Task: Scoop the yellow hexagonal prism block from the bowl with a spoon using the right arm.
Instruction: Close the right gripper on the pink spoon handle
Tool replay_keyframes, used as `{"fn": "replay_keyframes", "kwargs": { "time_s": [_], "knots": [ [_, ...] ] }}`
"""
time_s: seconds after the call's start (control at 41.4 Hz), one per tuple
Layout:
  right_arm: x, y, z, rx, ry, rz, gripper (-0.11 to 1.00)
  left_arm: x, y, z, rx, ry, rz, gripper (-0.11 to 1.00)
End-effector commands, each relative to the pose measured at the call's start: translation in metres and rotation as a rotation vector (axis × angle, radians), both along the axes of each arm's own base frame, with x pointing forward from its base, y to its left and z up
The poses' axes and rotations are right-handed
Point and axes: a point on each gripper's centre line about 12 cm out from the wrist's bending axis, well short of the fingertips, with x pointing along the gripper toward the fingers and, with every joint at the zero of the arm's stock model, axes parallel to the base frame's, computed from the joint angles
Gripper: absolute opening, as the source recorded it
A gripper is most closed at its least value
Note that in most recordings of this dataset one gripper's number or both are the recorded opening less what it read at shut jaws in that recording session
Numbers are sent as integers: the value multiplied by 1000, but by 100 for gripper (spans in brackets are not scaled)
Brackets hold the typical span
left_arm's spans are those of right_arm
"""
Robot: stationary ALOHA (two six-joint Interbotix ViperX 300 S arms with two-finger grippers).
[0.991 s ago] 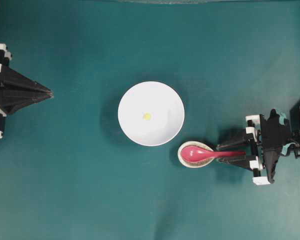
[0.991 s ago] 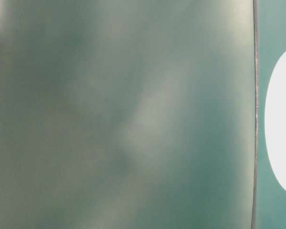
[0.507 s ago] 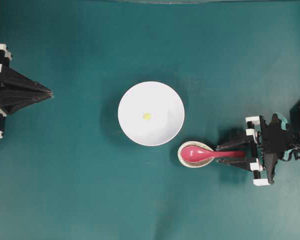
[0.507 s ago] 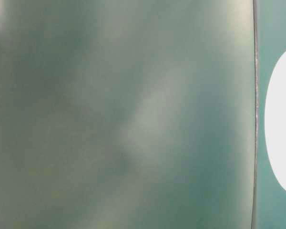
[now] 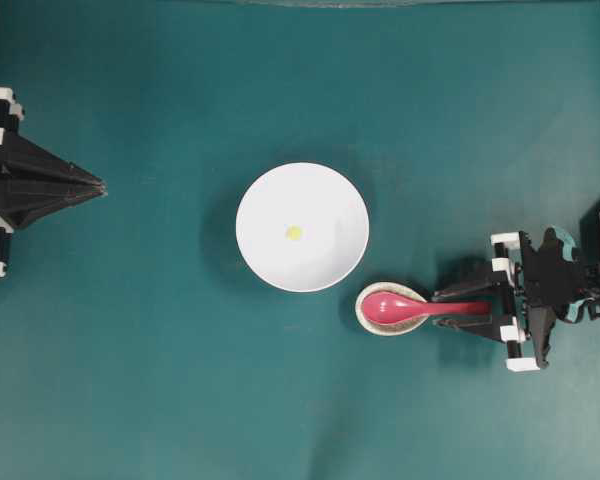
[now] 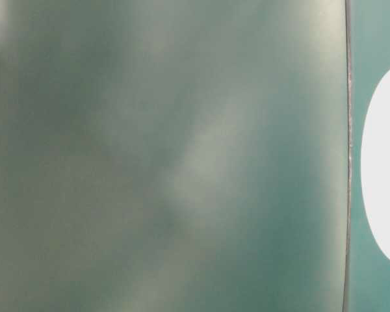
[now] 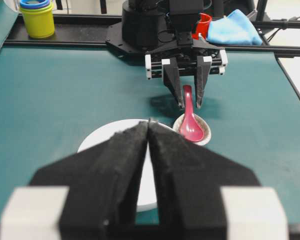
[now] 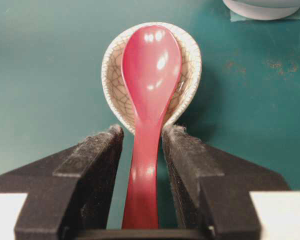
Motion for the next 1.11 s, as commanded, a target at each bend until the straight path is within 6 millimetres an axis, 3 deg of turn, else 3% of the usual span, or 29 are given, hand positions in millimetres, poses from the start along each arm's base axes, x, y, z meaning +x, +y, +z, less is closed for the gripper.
{"fn": "replay_keyframes", "kwargs": {
  "time_s": [0.0, 1.087],
  "knots": [
    [2, 2, 4, 4, -21, 2, 45, 3, 0, 7, -2, -15, -2, 11],
    [4, 3, 3, -36, -37, 13, 44, 3, 0, 7, -2, -14, -2, 11]
  ]
}}
